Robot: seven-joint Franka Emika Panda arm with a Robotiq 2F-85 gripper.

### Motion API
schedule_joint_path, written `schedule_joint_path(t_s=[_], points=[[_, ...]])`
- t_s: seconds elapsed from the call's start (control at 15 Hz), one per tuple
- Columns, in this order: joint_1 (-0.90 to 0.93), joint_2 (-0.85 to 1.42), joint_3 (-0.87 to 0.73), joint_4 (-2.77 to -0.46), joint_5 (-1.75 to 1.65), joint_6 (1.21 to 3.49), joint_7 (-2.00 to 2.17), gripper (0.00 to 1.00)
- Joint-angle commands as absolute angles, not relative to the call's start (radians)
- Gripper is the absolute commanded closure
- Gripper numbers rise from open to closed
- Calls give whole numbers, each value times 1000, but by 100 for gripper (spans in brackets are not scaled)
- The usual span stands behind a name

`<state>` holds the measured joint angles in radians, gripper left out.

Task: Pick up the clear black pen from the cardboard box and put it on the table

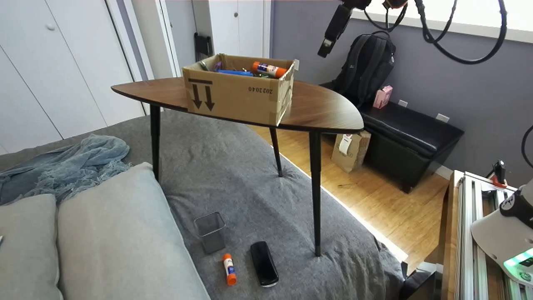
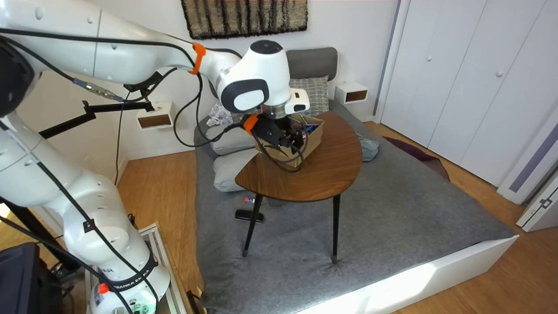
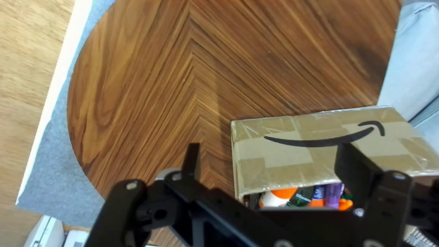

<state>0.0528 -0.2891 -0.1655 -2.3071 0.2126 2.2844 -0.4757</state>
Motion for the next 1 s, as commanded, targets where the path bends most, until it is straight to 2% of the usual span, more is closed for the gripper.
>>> schedule_joint_path(t_s=[0.0,0.47,0.93], points=[[22,-376,-118,-2274,140,2174,-356,0],[2,-461,-56,-2228,30,2060,-188,0],[14,-461,-73,-2231,35,2089,-202,0]])
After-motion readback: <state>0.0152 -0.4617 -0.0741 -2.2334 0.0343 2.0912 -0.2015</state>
